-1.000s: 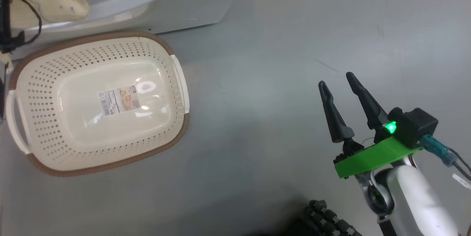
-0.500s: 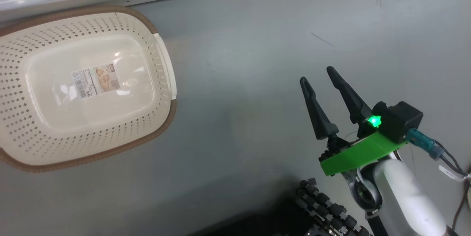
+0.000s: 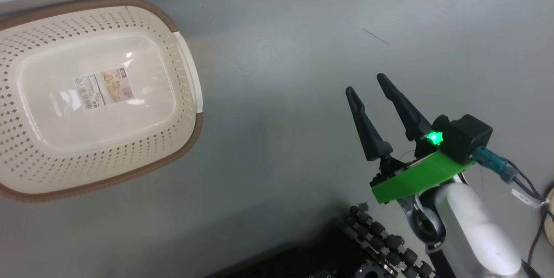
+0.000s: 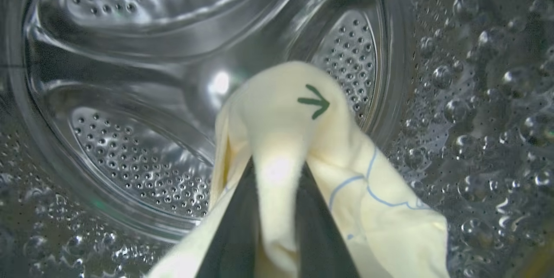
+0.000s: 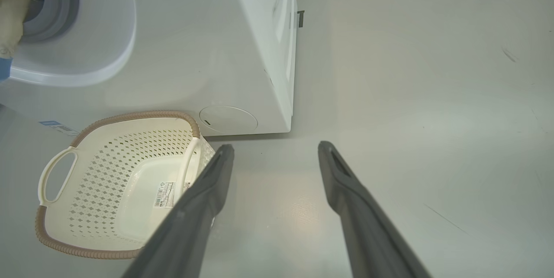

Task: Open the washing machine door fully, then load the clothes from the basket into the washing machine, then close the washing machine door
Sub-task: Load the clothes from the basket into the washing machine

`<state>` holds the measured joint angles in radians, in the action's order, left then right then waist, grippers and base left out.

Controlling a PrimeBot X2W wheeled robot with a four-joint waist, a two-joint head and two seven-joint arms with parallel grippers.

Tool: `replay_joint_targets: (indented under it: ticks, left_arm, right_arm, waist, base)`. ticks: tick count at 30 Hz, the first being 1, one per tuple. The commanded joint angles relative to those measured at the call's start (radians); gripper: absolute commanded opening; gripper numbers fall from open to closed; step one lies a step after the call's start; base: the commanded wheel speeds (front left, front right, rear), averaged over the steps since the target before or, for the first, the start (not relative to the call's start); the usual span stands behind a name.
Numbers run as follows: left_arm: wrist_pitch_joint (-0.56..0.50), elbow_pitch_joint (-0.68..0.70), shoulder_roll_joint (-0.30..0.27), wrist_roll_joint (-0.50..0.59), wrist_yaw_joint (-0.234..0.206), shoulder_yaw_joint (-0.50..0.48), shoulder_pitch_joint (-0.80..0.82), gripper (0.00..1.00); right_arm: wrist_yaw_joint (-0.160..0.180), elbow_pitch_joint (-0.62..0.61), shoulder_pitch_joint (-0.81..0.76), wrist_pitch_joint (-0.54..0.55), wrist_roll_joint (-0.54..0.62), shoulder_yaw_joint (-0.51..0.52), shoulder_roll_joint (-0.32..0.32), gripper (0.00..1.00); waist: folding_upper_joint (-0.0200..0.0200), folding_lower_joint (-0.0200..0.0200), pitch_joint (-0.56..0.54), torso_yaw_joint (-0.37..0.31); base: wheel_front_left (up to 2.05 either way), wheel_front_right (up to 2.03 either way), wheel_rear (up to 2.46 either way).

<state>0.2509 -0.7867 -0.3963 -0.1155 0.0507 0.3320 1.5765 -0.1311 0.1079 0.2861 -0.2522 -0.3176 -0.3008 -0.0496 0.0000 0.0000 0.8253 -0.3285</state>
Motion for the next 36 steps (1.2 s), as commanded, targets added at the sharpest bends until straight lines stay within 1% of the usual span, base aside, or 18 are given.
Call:
replay_joint_targets:
  ticks: [1,5,8,9,10,11,12,13,19,24,31,34,36]
  left_arm:
    - [0.010,0.061,-0.046,0.011,-0.006,-0.009,0.041,0.00]
    - [0.010,0.158,-0.061,0.015,-0.019,-0.028,0.001,0.00]
    - [0.011,0.138,-0.059,-0.002,-0.020,-0.045,-0.036,0.00]
    - [0.011,0.102,-0.052,-0.018,-0.019,-0.053,-0.050,0.00]
    - [0.011,0.085,-0.048,-0.025,-0.018,-0.058,-0.054,0.16]
    - [0.011,0.066,-0.046,-0.028,-0.018,-0.059,-0.057,0.44]
    - [0.009,0.033,-0.038,-0.044,-0.016,-0.068,-0.064,0.93]
    - [0.010,0.014,-0.032,-0.051,-0.017,-0.071,-0.062,1.00]
    - [0.010,-0.086,-0.012,-0.072,-0.011,-0.074,-0.060,1.00]
    - [0.011,-0.101,0.000,-0.083,-0.012,-0.081,-0.080,1.00]
    - [0.011,-0.087,0.025,-0.098,-0.014,-0.094,-0.137,1.00]
    - [0.011,-0.099,0.039,-0.112,-0.015,-0.104,-0.165,1.00]
    - [0.011,-0.136,0.058,-0.125,-0.015,-0.106,-0.191,1.00]
  right_arm:
    - [0.000,-0.022,-0.010,-0.010,-0.011,-0.018,-0.001,1.00]
    - [0.000,-0.021,0.001,-0.010,-0.014,-0.020,-0.001,1.00]
    - [0.000,-0.016,0.003,-0.010,-0.016,-0.020,-0.001,1.00]
    - [0.000,-0.014,0.003,-0.010,-0.016,-0.020,-0.001,1.00]
    - [0.000,-0.013,0.003,-0.010,-0.017,-0.020,-0.001,1.00]
    - [0.000,-0.012,0.003,-0.010,-0.017,-0.020,-0.001,1.00]
    - [0.000,-0.011,0.002,-0.010,-0.017,-0.020,-0.001,1.00]
    - [0.000,-0.011,0.001,-0.010,-0.018,-0.019,-0.001,1.00]
    - [0.000,-0.007,0.001,-0.010,-0.014,-0.012,-0.001,1.00]
    - [0.000,-0.005,0.004,-0.010,-0.010,-0.007,-0.001,1.00]
    - [0.000,0.000,0.010,-0.010,-0.002,0.007,-0.001,1.00]
    - [0.000,0.002,0.010,-0.010,0.001,0.012,-0.001,1.00]
    - [0.000,0.005,0.009,-0.010,0.003,0.019,-0.004,1.00]
  waist:
    - [0.0000,0.0000,0.003,0.000]
    - [0.0000,0.0000,0.006,0.000]
    - [0.0000,0.0000,0.001,0.001]
    - [0.0000,0.0000,-0.003,0.002]
    - [0.0000,0.0000,-0.005,0.001]
    - [0.0000,0.0000,-0.007,0.002]
    - [0.0000,0.0000,-0.011,0.003]
    - [0.0000,0.0000,-0.013,0.004]
    - [0.0000,0.0000,-0.031,0.014]
    - [0.0000,0.0000,-0.049,0.025]
    - [0.0000,0.0000,-0.085,0.046]
    - [0.0000,0.0000,-0.105,0.056]
    - [0.0000,0.0000,-0.126,0.069]
  base:
    - [0.00,0.00,0.00]
    - [0.00,0.00,0.00]
    - [0.00,0.00,0.00]
    - [0.00,0.00,0.00]
    - [0.00,0.00,0.00]
    - [0.00,0.00,0.00]
    - [0.00,0.00,0.00]
    - [0.00,0.00,0.00]
    - [0.00,0.00,0.00]
    - [0.00,0.00,0.00]
    - [0.00,0.00,0.00]
    - [0.00,0.00,0.00]
    - [0.00,0.00,0.00]
